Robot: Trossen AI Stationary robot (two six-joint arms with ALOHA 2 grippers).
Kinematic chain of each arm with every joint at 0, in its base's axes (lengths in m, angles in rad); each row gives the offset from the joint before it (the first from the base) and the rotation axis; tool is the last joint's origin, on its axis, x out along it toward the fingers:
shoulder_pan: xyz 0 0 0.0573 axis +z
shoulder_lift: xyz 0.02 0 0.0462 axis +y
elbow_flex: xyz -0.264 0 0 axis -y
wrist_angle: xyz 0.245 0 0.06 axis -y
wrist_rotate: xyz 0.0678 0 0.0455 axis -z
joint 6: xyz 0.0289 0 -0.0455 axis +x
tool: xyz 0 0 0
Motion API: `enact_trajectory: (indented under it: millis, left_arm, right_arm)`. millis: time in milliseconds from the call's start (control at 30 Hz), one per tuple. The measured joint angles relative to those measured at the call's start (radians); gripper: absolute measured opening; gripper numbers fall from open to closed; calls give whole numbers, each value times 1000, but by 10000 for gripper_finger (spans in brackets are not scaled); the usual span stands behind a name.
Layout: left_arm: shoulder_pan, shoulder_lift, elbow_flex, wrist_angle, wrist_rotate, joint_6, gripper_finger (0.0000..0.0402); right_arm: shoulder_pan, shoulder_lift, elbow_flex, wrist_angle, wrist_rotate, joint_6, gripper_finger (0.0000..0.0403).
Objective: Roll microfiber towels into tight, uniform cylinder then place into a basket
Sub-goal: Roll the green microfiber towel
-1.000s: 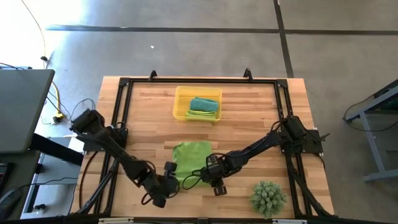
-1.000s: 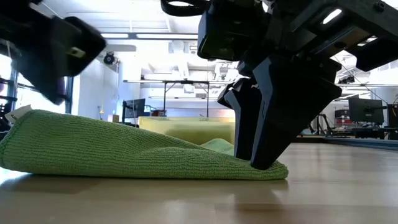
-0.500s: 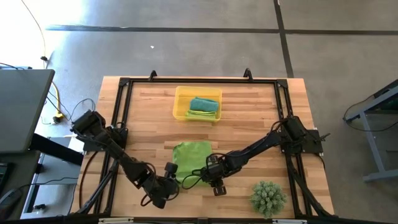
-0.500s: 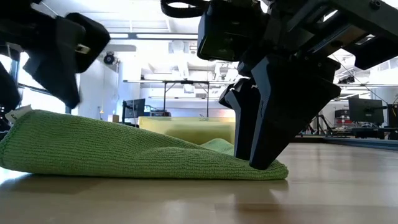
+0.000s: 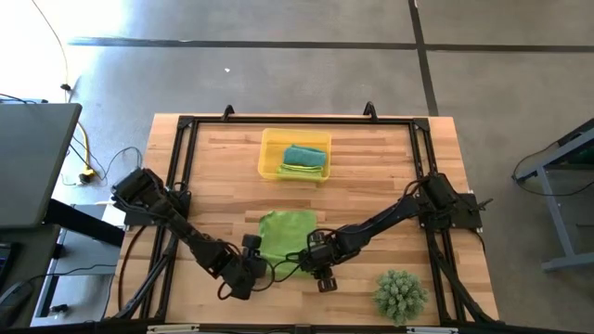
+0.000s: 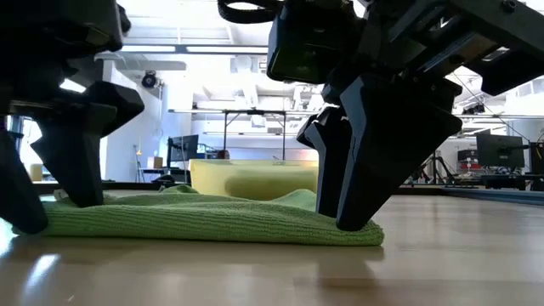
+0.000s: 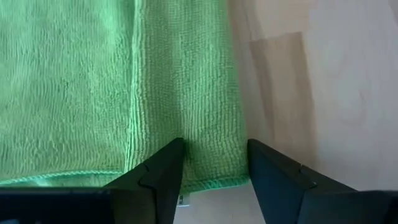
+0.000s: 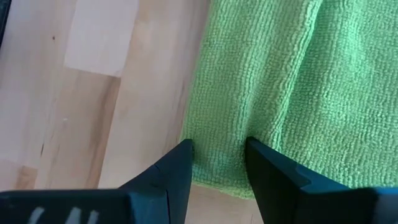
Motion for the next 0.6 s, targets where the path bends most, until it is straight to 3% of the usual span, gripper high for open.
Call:
enact_trajectory:
  millis: [267, 600]
  left_arm:
    - [4, 50, 5, 7, 15, -88, 166]
    - [12, 56, 4, 32, 0, -235, 166]
  right_arm:
    - [0, -13, 1, -9, -6, -1, 142]
    - [19, -142, -4, -106, -13, -13, 142]
